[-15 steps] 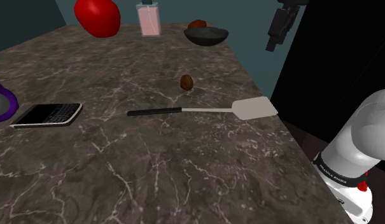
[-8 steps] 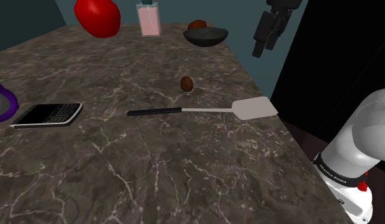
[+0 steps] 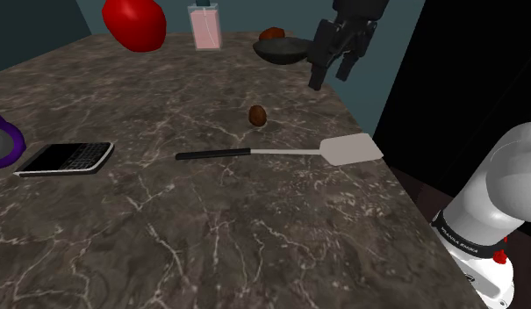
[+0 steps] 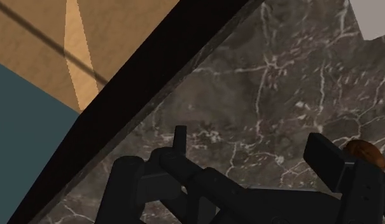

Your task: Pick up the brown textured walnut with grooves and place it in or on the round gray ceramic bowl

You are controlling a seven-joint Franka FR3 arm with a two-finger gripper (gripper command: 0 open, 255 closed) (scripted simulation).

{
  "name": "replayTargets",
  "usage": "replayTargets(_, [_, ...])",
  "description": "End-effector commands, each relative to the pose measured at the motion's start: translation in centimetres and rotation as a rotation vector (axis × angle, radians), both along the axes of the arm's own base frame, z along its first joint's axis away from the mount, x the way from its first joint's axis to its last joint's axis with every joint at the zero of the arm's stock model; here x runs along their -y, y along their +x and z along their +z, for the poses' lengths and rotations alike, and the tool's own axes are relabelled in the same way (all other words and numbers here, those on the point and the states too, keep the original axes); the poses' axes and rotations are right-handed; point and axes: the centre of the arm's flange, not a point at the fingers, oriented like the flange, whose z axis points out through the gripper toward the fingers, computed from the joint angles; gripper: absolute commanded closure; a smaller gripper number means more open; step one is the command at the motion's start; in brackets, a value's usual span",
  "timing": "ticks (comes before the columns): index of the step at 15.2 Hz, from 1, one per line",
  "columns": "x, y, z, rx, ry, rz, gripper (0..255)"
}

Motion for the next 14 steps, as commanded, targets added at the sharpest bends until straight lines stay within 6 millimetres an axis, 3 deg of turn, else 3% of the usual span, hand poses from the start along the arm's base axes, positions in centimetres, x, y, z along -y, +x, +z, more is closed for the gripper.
replayTargets(1, [-2.6,0.2,-0.2,0.014,0.014,-0.021,0])
replayTargets(9, [-12.4,1.4,0.4,0.069,0.063,-0.099,0])
replayTargets(14, [-13.2,2.0,-1.6,0.072,0.065,-0.103,0])
